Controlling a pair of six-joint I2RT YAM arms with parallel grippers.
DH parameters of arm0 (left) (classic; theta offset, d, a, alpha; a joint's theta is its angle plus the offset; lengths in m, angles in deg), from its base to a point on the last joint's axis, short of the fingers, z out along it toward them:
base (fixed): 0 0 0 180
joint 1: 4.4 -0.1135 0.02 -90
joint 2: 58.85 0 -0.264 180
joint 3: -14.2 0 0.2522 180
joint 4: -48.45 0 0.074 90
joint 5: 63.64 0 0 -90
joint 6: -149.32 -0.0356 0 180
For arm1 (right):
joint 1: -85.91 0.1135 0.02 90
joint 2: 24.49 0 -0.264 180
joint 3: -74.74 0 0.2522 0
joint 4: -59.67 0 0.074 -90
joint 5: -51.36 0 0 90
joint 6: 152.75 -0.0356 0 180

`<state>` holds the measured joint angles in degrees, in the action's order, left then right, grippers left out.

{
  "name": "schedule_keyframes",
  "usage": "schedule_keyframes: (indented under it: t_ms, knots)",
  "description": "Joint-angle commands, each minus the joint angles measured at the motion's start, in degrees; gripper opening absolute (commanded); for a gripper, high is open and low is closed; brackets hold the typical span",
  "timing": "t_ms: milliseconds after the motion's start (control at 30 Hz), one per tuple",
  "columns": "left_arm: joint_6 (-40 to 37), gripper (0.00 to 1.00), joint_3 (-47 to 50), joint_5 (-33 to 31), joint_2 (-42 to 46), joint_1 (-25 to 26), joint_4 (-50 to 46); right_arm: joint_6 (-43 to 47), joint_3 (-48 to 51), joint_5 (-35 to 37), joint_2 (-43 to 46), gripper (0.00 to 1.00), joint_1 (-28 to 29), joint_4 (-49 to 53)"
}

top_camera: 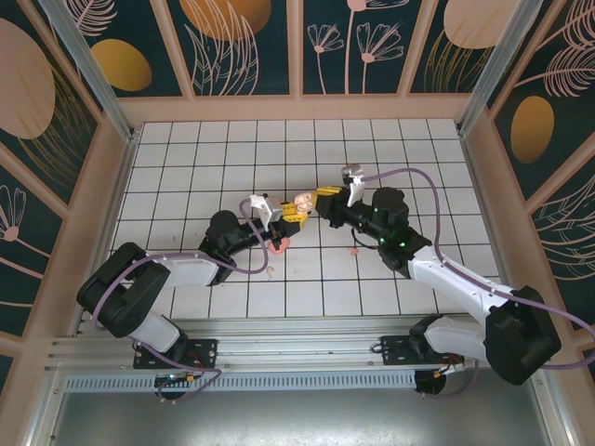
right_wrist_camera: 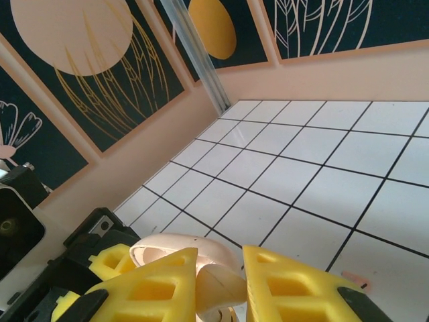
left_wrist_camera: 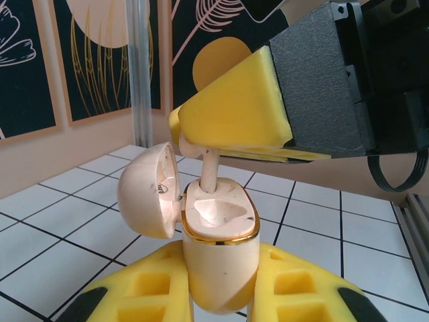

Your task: Insert wireless bluetooth earbuds into charging case

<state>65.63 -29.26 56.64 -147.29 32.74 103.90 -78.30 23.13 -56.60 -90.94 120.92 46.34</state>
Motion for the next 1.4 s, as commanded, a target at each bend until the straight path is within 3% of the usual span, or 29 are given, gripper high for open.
schedule_keyframes:
  t_ms: [0,967,1367]
  knots:
    - [0.3,0.15,0.1,0.7,1.4,0.3,3.6,2.9,-0.2,3.4,1.7,0.21,0.3,2.9]
    - [-0.6,0.15,0.3,1.1,2.3,0.3,3.4,8.3,-1.8,-3.8,3.4,0.28,0.9,9.8]
    - [-1.4,0.15,0.6,0.9,2.5,0.3,2.2,6.0,-2.6,-3.9,5.0,0.48,0.6,8.3]
